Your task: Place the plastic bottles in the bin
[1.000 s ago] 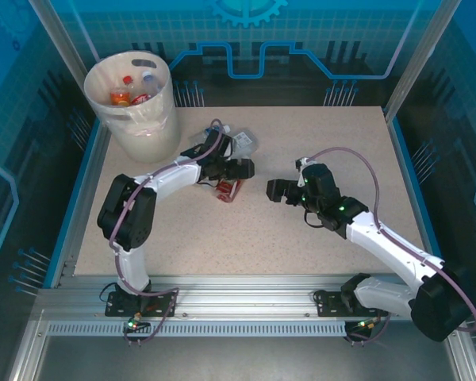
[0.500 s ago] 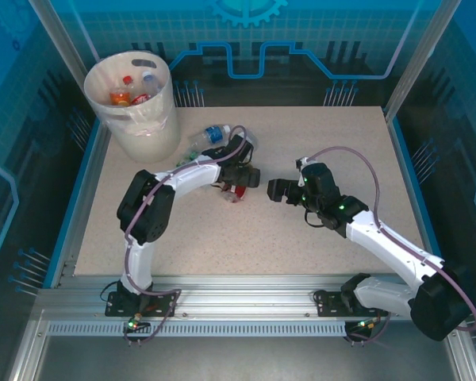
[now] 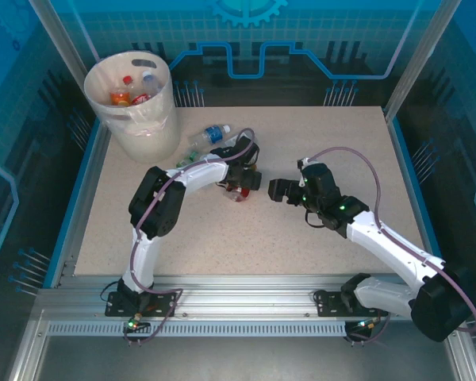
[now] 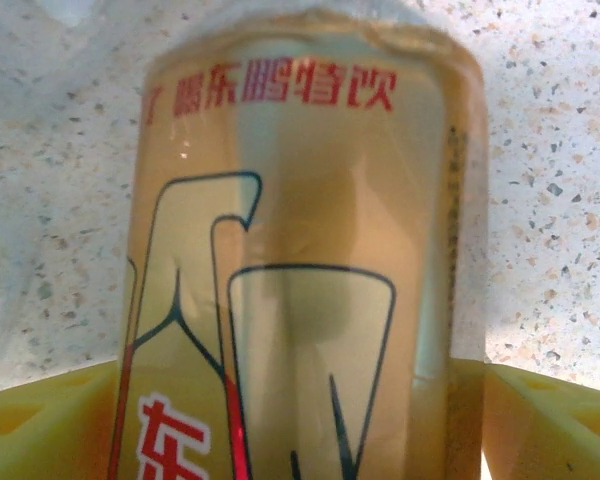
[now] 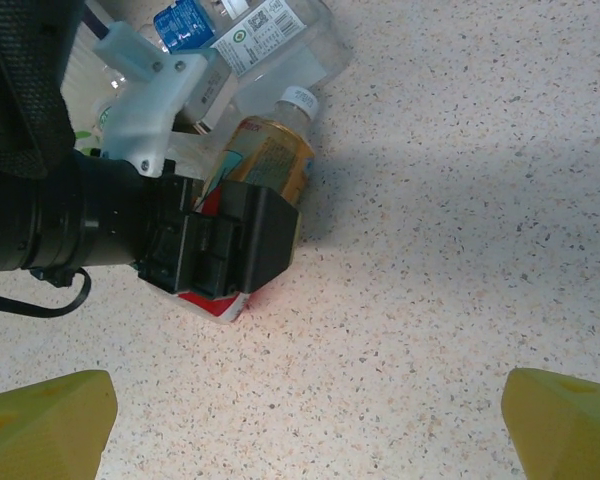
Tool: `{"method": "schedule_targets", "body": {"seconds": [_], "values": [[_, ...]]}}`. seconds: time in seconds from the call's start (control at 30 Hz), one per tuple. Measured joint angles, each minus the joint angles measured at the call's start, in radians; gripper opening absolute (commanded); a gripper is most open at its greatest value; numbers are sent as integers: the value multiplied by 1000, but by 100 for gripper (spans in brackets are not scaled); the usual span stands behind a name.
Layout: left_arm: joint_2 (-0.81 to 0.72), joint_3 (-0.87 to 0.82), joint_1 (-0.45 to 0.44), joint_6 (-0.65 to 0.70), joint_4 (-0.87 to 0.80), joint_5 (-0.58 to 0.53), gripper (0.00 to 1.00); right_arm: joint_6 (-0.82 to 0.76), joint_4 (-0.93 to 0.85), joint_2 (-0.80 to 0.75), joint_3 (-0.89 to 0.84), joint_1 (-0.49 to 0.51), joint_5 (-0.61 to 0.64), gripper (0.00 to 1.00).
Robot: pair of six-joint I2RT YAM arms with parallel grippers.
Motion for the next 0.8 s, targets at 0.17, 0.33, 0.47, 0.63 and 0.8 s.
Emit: {"method": "schedule_targets", "body": {"seconds": [0.17, 0.33, 0.47, 0.63, 0.8], "values": [[8, 9, -17, 11, -11, 0, 72, 3, 3, -16, -1, 0, 7, 100], [8, 10, -20, 7, -13, 0, 68, -2, 7, -38, -4, 0, 7, 100], [6, 8, -20, -4, -6, 0, 67, -9, 11, -56, -13, 0, 6, 100], [-32, -39, -20, -11, 26, 0, 65, -18, 12, -58, -16, 0, -5, 100], [-98, -87, -20, -28, 76, 1, 64, -17, 12, -58, -16, 0, -5, 100]]}}
